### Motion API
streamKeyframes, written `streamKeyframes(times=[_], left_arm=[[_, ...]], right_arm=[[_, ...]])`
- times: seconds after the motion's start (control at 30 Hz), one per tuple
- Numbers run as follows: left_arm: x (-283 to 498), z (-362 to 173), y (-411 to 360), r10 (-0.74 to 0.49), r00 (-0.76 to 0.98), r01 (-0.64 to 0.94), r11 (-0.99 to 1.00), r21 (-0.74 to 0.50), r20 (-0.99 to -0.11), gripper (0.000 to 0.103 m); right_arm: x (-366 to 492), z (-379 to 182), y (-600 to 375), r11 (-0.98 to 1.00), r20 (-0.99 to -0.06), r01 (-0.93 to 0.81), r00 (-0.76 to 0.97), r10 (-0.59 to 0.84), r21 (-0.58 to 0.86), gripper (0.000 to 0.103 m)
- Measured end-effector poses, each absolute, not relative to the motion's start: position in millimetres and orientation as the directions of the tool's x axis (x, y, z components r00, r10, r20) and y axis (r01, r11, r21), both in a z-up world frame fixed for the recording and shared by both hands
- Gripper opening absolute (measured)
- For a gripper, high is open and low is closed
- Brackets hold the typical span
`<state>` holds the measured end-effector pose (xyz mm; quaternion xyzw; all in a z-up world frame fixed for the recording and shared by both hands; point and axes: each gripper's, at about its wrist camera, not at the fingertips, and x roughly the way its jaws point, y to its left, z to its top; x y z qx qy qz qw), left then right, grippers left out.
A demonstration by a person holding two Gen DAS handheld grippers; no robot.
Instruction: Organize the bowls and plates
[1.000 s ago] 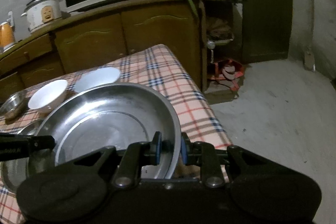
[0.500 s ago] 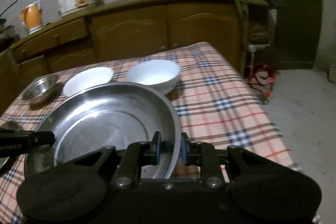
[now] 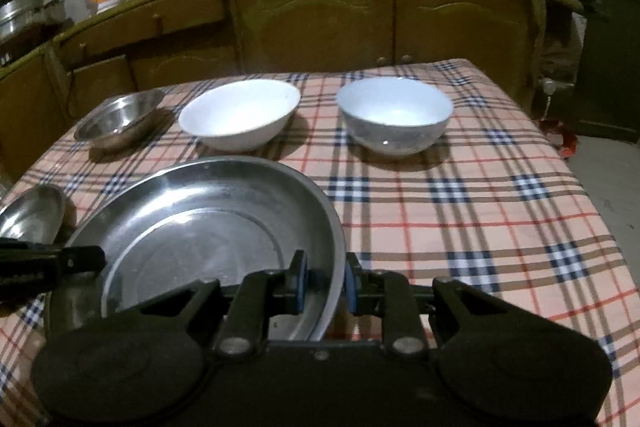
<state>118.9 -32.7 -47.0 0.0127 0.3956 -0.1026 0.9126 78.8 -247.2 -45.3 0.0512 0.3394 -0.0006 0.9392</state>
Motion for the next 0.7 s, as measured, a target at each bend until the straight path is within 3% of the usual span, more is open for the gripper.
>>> streamKeyframes(times=[0.7], left_arm=[[129,-54,-28,-0.142,0.705,0.186,0.982,-0.012,-0.694,0.025]], right_arm=[[98,-55,-240,0.997,-0.663,0.037,0.749,0.019,0.071,0.027]])
